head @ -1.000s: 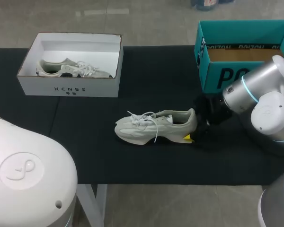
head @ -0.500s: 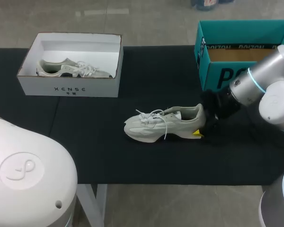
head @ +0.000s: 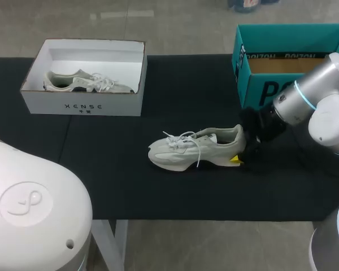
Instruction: Take the shoe out of the shoebox, open the shoe tongue, remove and reinsert the insole, then place the shoe into the shoebox
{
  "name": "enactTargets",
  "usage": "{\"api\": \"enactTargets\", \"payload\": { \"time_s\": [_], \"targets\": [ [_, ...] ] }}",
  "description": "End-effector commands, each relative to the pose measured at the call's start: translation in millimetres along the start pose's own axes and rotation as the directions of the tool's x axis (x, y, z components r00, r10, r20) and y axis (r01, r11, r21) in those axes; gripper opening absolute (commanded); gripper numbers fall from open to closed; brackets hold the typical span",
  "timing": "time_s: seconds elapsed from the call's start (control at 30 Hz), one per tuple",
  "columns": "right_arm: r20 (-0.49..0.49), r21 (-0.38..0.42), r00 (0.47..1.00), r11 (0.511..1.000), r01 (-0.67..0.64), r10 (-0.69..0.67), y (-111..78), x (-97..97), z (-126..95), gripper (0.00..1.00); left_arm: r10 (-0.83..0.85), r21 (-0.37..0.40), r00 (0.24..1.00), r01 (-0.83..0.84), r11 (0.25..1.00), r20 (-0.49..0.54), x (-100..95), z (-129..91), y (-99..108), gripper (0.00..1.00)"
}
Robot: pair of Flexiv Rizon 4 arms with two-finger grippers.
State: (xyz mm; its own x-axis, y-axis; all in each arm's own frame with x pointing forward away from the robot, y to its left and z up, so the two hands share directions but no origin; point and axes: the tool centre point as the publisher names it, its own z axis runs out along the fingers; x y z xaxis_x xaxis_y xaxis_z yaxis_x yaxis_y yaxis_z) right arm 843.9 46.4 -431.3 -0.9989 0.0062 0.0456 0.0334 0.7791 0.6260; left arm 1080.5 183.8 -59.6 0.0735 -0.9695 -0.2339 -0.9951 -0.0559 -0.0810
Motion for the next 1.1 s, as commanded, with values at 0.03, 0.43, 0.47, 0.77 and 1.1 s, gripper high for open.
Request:
{"api": "enactTargets", "payload": {
  "time_s": [0.03,0.43,0.47,0.77,1.1],
  "targets": [
    [0.0,0.002,1.0,1.0,0.0,0.0,0.6,-1.4,1,0.0,0.0,0.006,1.0,0.0,1.0,-0.002,-0.4,1,2,1.0],
    [0.0,0.002,1.0,1.0,0.0,0.0,0.6,-1.4,1,0.0,-0.088,0.065,0.995,0.084,0.994,0.05,42.7,-16,28,1.0],
    [0.0,0.002,1.0,1.0,0.0,0.0,0.6,-1.4,1,0.0,-0.102,0.068,0.993,0.098,0.993,0.058,49.0,-17,33,1.0],
    [0.0,0.002,1.0,1.0,0.0,0.0,0.6,-1.4,1,0.0,-0.187,0.087,0.982,0.184,0.979,0.028,85.9,-12,86,1.0],
    [0.0,0.002,1.0,1.0,0.0,0.0,0.6,-1.4,1,0.0,-0.095,0.084,0.995,0.092,0.992,0.037,140.3,7,148,1.0]
  ]
}}
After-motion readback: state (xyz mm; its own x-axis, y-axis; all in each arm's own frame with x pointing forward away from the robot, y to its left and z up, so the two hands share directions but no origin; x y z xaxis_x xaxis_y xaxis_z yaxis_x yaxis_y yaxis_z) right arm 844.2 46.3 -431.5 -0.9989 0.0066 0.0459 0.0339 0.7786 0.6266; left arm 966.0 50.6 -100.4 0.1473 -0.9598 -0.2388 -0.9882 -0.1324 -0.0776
